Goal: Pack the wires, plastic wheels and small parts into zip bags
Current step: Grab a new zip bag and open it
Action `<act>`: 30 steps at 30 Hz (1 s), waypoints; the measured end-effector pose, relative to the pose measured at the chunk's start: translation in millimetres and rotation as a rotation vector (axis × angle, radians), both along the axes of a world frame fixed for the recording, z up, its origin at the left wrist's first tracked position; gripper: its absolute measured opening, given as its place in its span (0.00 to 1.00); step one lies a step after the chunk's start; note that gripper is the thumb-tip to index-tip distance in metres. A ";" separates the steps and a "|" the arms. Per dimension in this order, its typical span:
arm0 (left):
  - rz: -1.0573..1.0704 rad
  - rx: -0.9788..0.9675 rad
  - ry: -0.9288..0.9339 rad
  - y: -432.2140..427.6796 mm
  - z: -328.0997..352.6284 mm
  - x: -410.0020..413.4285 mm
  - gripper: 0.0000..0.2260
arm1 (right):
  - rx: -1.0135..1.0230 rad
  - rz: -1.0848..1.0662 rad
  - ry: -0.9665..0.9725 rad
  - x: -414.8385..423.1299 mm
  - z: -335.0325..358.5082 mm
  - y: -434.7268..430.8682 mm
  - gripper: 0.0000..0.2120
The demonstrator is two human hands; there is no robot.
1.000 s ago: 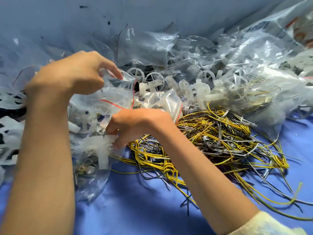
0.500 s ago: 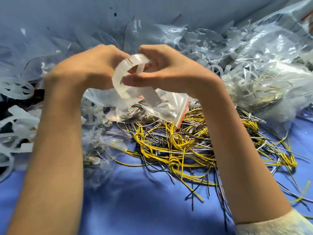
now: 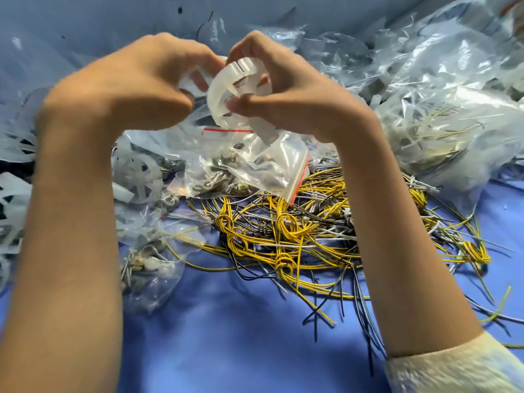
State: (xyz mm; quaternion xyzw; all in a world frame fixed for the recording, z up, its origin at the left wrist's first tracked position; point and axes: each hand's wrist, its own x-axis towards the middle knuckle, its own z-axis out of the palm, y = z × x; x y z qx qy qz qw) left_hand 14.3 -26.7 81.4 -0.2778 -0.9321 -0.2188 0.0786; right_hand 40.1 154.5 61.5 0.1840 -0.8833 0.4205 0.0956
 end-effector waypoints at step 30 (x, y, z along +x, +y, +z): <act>-0.151 0.077 0.126 28.9 0.1 3.3 0.22 | -0.339 -0.237 0.026 -9.8 6.4 7.0 0.28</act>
